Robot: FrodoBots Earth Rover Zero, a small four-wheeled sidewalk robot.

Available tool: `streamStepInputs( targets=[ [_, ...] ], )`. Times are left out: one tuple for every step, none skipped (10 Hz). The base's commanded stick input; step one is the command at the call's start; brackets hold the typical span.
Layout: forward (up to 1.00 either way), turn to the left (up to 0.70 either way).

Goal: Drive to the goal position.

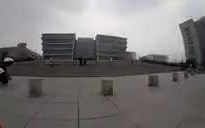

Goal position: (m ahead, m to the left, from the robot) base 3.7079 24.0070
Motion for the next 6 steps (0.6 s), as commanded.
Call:
streamStepInputs(
  targets=[
    [0.7,-0.01],
    [0.7,-0.01],
    [0.7,-0.01],
    [0.7,-0.01],
    [0.7,-0.01],
    [0.7,-0.01]
  ],
)
